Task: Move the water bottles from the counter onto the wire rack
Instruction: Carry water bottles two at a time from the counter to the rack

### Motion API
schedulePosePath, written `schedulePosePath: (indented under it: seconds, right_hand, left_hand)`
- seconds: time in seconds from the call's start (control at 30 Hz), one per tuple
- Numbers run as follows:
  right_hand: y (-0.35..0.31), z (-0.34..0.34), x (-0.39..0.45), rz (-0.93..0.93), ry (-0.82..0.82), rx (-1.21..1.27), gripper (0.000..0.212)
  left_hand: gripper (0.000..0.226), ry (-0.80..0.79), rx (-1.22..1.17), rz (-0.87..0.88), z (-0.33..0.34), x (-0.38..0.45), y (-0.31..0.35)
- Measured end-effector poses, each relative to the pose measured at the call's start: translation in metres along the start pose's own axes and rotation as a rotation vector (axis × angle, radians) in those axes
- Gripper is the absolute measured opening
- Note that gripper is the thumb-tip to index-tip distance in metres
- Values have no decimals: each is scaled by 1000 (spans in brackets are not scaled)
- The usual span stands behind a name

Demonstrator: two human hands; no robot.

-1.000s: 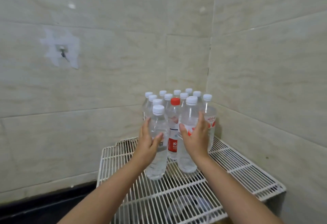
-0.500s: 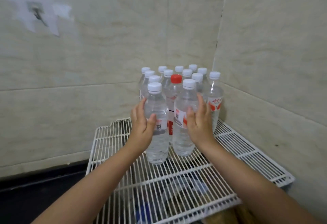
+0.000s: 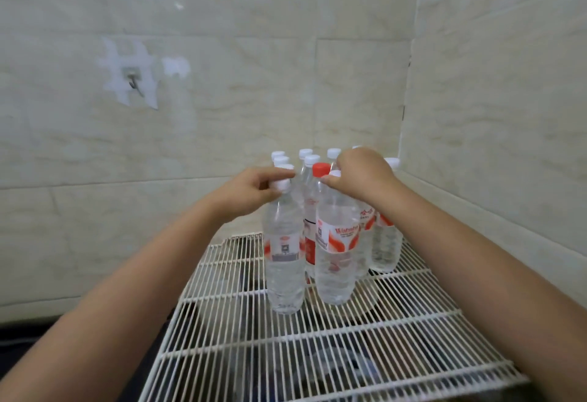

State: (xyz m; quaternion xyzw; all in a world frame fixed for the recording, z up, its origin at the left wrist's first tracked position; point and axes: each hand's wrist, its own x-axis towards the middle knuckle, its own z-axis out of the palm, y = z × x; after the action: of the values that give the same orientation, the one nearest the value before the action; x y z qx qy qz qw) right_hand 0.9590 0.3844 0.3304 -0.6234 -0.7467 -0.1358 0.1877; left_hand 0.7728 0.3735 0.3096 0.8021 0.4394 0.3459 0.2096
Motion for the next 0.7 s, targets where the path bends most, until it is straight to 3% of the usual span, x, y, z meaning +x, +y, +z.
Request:
schedulePosePath:
  seconds: [0.1,0.2,0.37,0.5,0.6,0.7]
  right_hand:
    - [7,-14,-2,-116,-151,113,30]
    - [17,-27,-4,-243,-290,175,28]
    - [17,-29,-10,-219,-314,236,31]
    - [13,-20,-10,-156,-274,137,38]
    - [8,-14,-9,-138,-186,31,39]
    - [5,-18,-10,-205,-231,60,31]
  left_hand:
    - [38,50,151,8,-7,-3,0]
    - [35,201,260,28,-2,-7,5]
    - [36,455,351,-50,17,-10,12]
    - [43,390,409,-59,17,-15,14]
    - [48,252,444,-29,9,-23,12]
    - [45,158,273,2,-1,-28,9]
